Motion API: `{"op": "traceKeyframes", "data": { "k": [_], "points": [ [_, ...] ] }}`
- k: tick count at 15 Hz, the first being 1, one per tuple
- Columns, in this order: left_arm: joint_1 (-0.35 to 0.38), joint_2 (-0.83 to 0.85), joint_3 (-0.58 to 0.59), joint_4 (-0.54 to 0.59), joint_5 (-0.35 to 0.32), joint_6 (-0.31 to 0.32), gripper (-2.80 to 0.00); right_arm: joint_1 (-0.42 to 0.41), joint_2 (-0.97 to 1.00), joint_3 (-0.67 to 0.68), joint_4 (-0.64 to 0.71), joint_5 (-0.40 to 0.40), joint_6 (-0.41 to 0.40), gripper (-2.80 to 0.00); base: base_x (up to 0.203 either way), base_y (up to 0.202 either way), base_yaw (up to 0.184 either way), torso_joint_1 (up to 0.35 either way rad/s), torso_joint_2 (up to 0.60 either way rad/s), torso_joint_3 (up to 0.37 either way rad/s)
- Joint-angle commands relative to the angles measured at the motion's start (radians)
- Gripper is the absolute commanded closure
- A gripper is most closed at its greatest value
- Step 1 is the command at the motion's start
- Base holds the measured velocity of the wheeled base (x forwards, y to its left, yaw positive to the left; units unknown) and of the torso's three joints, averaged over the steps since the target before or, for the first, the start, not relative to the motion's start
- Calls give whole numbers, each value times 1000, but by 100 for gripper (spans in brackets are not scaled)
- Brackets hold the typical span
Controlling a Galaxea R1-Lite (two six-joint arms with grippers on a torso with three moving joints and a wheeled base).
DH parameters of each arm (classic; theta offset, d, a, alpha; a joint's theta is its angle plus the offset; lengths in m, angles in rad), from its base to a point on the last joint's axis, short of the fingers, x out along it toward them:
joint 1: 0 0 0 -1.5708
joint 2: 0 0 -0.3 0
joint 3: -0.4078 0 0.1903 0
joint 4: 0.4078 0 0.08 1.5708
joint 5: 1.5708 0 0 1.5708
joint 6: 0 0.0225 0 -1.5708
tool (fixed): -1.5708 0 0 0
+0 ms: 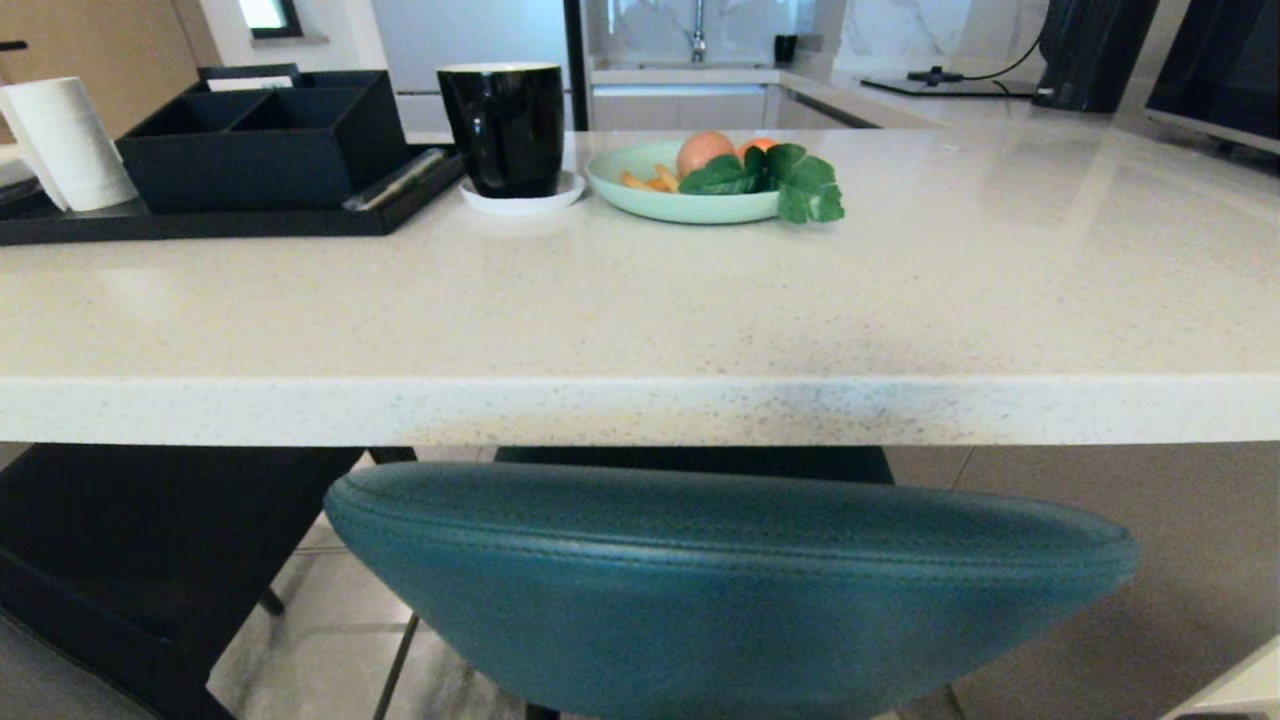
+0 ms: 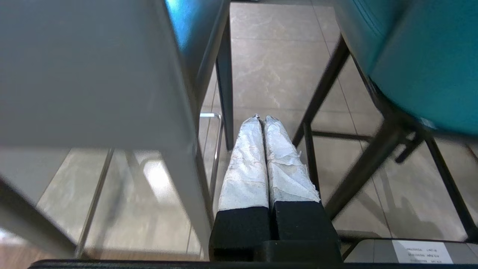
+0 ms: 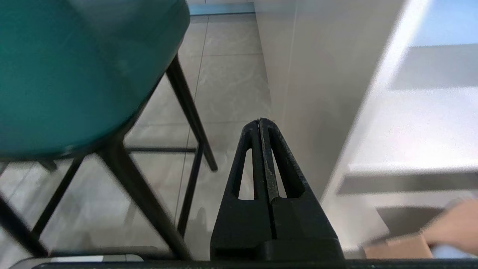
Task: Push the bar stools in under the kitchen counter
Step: Pull the blue chair out from under the dining table
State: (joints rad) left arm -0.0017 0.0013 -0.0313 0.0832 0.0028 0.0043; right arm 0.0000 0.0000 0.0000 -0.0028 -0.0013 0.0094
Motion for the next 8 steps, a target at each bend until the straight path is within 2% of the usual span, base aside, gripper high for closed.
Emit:
{"op": "traceKeyframes", "data": {
  "k": [1, 3, 8],
  "points": [
    [0, 0, 1, 0, 0, 0, 0, 0, 0, 2, 0, 0, 0, 0, 195, 0, 3, 2, 4, 6],
    [0, 0, 1, 1, 0, -1, 0, 0, 0, 2, 0, 0, 0, 0, 132, 0, 1, 3, 5, 4],
    [0, 0, 1, 1, 0, 0, 0, 0, 0, 2, 0, 0, 0, 0, 0, 0, 0, 0, 0, 0]
  ]
}}
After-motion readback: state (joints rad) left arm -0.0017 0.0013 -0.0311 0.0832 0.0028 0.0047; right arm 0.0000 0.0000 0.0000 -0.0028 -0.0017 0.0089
